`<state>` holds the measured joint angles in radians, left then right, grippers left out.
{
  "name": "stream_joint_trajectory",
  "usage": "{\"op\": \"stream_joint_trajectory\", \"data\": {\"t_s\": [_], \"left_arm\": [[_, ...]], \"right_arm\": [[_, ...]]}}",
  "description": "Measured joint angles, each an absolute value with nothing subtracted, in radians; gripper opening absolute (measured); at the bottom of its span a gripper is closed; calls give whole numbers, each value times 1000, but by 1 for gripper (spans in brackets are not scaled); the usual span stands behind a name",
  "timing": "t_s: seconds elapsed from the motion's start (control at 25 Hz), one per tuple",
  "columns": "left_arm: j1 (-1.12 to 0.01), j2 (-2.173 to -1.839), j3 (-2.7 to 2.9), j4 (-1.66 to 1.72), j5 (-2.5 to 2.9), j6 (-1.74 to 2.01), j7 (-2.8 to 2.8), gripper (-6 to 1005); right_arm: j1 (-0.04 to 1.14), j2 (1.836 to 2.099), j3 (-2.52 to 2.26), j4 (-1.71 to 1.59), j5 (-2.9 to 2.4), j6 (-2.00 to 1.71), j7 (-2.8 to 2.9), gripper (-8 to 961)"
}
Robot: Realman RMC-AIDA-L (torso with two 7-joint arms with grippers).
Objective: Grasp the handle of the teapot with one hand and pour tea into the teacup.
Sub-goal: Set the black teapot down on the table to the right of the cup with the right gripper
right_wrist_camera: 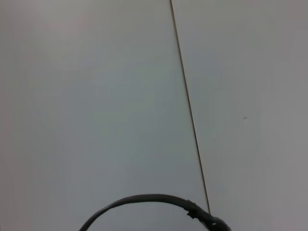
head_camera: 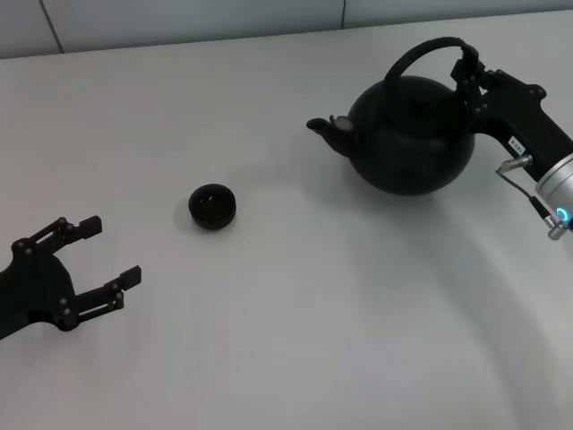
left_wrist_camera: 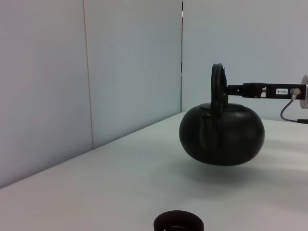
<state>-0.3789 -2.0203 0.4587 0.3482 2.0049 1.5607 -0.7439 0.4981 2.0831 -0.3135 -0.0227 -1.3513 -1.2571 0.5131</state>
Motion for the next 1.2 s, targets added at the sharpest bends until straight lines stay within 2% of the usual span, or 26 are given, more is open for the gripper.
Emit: {"op": "stream_joint_trajectory", "data": {"t_s": [1.2], "left_arm": [[-376, -2023, 459, 348, 2004, 1562, -739, 854]], "right_arm": [[513, 2085, -328, 2, -1378, -1195, 512, 96]]}}
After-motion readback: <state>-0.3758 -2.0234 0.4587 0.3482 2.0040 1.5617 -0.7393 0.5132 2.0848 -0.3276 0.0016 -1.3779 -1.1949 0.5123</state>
